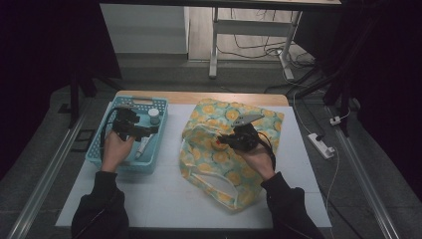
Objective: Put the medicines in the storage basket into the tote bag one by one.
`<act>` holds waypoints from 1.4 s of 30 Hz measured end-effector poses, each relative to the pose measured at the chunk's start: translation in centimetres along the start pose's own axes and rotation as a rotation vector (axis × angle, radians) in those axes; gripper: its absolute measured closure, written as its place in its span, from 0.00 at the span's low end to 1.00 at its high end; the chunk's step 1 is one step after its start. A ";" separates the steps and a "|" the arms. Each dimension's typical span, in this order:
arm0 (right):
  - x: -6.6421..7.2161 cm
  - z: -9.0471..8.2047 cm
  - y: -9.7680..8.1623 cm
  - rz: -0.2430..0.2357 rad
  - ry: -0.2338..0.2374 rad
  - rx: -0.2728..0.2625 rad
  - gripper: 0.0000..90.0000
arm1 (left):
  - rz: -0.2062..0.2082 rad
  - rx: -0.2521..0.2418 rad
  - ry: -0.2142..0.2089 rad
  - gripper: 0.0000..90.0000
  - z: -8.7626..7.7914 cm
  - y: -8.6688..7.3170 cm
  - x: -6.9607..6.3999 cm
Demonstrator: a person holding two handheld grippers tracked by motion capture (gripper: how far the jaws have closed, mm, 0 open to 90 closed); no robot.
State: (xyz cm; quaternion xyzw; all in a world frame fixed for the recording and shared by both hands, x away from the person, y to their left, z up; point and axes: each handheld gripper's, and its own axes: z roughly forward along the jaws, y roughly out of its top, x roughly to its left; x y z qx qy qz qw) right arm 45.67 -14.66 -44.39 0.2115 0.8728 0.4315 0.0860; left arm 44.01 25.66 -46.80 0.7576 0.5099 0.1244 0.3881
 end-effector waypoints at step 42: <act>0.2 0.4 -0.3 -0.009 -0.002 0.017 1.00 | 0.028 0.460 0.157 0.55 5.1 -1.5 0.6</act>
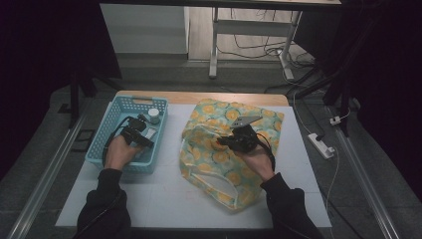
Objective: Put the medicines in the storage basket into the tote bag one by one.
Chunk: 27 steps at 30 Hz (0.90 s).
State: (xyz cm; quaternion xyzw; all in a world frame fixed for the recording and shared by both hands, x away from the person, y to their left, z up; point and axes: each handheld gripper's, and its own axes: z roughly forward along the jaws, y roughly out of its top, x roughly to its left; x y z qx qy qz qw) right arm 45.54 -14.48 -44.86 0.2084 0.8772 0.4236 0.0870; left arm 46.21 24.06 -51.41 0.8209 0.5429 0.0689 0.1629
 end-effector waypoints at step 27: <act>0.1 -0.2 0.1 -0.005 0.001 0.000 1.00 | -0.060 -0.115 -0.003 0.79 -2.0 0.0 0.1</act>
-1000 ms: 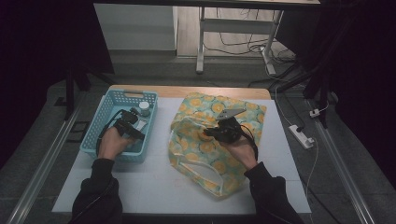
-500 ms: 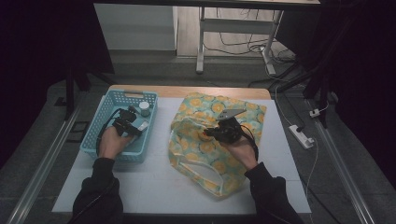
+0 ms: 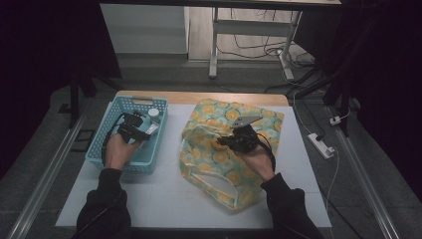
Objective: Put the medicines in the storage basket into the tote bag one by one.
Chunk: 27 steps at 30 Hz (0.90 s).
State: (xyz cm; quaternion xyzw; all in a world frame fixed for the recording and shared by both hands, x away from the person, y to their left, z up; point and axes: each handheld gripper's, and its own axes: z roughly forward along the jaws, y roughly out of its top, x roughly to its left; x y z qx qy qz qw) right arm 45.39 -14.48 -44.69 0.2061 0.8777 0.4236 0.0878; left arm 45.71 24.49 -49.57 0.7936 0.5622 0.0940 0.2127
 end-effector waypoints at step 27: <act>-0.5 -0.2 -0.1 0.010 -0.012 -0.003 1.00 | 0.114 -0.247 -0.081 0.79 -5.5 0.7 -2.4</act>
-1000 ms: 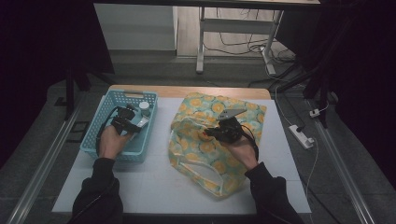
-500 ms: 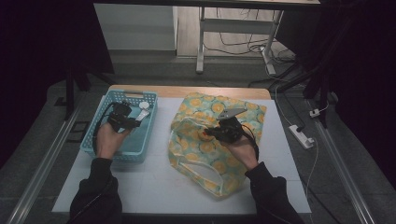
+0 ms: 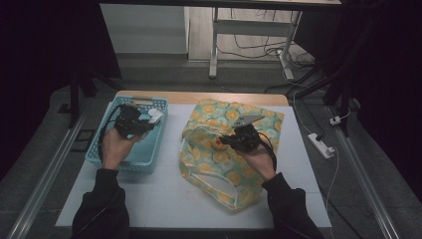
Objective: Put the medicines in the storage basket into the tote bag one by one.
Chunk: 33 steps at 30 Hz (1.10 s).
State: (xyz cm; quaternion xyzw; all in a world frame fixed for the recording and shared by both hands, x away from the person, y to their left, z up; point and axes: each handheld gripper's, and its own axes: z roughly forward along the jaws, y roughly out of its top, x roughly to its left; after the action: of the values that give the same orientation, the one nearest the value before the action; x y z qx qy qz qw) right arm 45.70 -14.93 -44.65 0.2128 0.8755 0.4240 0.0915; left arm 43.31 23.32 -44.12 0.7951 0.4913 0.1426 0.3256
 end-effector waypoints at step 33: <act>-0.2 -0.8 0.3 0.010 -0.024 -0.041 1.00 | 0.294 0.090 -0.348 0.79 1.7 3.2 -10.8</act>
State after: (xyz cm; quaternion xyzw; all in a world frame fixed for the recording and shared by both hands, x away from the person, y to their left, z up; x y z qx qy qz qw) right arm 45.71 -15.40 -43.90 0.2202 0.8646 0.4396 0.1040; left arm 41.31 12.29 -42.31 0.8844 0.3126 0.0271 0.3455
